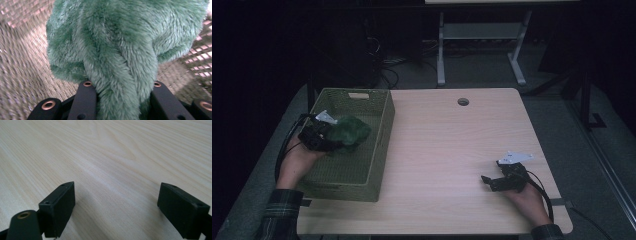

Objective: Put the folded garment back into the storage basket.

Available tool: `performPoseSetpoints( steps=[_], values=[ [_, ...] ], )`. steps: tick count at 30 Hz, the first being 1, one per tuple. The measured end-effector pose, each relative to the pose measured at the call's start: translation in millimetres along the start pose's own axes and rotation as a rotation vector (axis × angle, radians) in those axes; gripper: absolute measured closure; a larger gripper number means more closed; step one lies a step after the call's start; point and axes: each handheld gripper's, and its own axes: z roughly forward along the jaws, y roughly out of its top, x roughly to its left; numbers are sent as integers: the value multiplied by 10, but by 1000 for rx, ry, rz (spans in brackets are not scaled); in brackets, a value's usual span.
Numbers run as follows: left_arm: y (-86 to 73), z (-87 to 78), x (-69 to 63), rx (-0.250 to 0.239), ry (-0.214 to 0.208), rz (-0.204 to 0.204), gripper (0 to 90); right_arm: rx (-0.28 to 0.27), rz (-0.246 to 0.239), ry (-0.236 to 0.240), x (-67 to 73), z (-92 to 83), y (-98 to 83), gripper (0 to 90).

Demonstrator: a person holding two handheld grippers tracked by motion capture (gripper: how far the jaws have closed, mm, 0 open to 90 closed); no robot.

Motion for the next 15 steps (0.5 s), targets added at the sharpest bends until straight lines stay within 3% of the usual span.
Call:
performPoseSetpoints(
  steps=[15],
  values=[
    [-157,480,38,71,-18,-36,703,0,0,0,0,0,0,143]
  ],
)
